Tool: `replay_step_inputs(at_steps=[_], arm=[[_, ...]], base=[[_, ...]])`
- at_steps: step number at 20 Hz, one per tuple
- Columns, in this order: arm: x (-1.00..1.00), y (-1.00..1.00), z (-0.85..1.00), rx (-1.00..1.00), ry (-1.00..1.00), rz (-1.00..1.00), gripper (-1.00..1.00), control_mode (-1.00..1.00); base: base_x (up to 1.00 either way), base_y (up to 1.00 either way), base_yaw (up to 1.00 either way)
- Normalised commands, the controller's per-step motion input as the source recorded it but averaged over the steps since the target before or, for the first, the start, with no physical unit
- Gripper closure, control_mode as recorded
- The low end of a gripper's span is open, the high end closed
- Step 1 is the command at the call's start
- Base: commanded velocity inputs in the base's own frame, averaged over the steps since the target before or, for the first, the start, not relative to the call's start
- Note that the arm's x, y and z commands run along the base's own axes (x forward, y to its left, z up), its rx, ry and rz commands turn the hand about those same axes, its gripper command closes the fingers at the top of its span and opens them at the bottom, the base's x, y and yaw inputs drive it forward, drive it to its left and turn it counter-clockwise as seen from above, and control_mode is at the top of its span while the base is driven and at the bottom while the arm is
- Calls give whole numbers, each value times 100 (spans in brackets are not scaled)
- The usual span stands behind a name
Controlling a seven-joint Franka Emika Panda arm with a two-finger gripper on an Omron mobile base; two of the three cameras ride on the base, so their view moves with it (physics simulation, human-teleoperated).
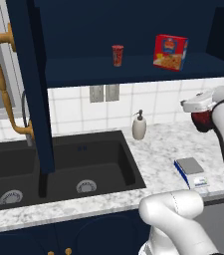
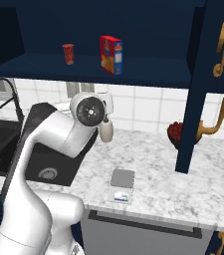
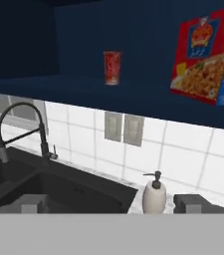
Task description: Pick the boxed food and place it on the digital scale for weighing, and close the cabinet.
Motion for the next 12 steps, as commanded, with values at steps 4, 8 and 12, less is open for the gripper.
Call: replay_step_inputs(at_steps=[4, 8, 12], arm=[[2, -9, 47, 2, -20, 12, -100, -100], [0, -18, 56, 0, -8, 11, -100, -100], [2, -26, 46, 6, 0, 15, -100, -100]], base=[[0, 0, 0], [0, 0, 0], [0, 0, 0]])
